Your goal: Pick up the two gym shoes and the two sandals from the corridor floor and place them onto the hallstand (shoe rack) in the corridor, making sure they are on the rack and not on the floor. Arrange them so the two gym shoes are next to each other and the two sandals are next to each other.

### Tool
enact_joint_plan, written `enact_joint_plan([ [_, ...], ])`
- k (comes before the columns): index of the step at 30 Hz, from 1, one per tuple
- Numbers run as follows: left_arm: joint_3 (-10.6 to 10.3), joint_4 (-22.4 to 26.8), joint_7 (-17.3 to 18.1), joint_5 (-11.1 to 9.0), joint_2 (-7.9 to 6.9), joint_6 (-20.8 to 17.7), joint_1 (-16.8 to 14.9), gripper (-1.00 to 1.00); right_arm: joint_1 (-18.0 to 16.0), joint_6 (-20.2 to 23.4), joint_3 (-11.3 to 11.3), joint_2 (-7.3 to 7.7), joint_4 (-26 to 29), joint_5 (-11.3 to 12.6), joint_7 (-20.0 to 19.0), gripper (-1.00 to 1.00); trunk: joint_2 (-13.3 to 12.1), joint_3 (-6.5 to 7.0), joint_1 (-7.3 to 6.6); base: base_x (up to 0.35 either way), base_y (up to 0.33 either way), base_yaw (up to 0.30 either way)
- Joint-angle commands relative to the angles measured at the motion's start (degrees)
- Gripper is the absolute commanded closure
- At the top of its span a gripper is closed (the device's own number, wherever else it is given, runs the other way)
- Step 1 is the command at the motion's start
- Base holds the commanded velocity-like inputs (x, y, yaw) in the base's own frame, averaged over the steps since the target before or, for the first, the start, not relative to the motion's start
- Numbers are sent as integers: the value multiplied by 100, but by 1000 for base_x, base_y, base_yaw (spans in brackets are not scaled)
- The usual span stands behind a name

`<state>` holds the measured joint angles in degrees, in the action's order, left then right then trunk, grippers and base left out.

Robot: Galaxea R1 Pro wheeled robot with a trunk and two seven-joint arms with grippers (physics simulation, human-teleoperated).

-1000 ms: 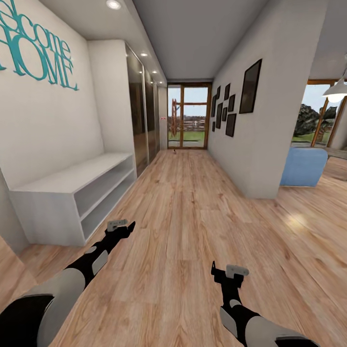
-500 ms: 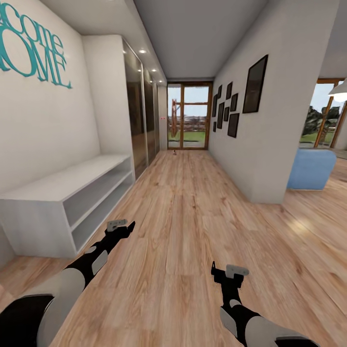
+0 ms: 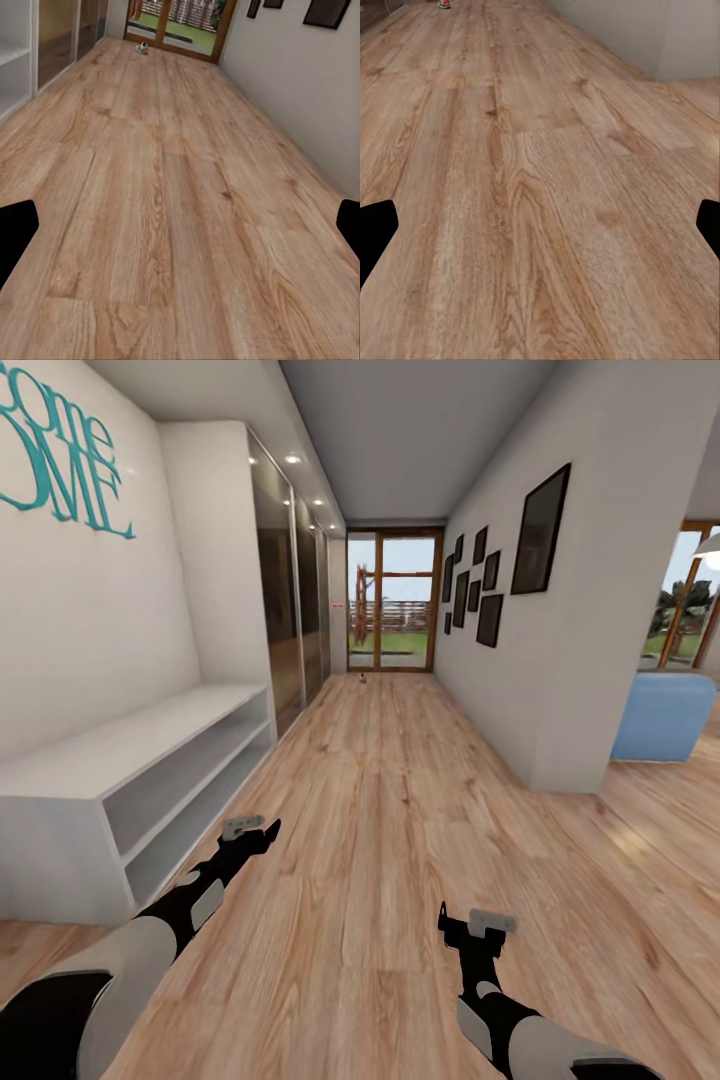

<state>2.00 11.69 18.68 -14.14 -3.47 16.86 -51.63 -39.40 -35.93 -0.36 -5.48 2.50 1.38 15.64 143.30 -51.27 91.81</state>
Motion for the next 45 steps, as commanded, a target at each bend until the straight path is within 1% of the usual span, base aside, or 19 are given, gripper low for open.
enact_joint_plan([
  [1, 20, -9, 47, -36, 1, 2, -5, -100, -4, -19, 1, -3, -4, 13, 8, -100, 2, -6, 2, 346, 0, 0],
  [45, 20, -9, 46, -36, -3, 2, -5, -100, -6, -19, 1, -2, -4, 12, 9, -100, 2, -6, 2, 346, 0, 0],
])
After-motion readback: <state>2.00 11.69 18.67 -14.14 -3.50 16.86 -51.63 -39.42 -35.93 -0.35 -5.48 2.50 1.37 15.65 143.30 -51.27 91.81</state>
